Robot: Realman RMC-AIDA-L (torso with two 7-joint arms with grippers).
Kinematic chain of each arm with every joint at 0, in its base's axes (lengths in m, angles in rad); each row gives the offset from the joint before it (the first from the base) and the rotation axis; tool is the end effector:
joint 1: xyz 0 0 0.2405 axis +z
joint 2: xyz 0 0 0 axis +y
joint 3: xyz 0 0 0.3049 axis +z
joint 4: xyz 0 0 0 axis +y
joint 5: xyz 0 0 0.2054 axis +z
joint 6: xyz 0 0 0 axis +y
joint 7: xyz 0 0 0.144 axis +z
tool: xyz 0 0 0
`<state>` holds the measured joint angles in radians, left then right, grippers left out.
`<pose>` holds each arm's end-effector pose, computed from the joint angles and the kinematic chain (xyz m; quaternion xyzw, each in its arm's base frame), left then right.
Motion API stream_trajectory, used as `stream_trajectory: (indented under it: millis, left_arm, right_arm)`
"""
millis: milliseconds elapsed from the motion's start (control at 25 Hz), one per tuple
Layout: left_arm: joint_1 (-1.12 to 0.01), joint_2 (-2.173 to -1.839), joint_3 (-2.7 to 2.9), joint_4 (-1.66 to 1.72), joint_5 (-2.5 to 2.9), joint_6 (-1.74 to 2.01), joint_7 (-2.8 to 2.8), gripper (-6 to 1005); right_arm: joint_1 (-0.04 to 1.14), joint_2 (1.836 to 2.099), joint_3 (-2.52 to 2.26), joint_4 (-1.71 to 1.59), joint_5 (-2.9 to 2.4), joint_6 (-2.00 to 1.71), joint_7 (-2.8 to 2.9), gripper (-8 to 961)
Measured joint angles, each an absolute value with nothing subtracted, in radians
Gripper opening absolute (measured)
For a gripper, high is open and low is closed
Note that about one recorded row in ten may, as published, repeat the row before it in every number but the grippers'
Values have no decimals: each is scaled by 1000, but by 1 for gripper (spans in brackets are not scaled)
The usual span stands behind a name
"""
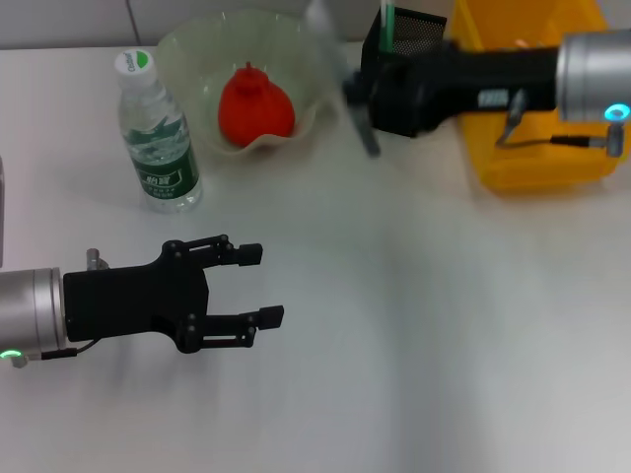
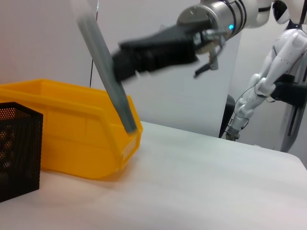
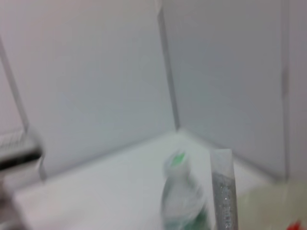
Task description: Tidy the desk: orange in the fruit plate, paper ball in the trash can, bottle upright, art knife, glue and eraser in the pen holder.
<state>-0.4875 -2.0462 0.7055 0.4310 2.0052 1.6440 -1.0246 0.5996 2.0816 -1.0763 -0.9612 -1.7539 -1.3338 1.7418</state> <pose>-0.3179 0.3003 -0.0488 -0.9527 -0.1324 -0.2612 0.0817 0.1921 0.4040 -0.0163 -0.9400 0.1812 0.2519 0.1420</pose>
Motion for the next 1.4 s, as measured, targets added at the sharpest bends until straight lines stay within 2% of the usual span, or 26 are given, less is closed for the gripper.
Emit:
stream_trajectory:
  millis: [480, 840, 1400]
  left_arm:
    - [-484, -2049, 696, 431, 1991, 1642, -1024, 802]
    - [-481, -2054, 680, 431, 1991, 1640, -1026, 802]
    - [-484, -2057, 661, 431, 1991, 1640, -1032, 802]
  right_arm:
    - [637, 2083, -949, -700, -1418, -1118, 1325, 110]
    - [710, 2089, -952, -485, -1215, -973, 992, 108]
    - [827, 2091, -951, -334, -1151, -805, 823, 113]
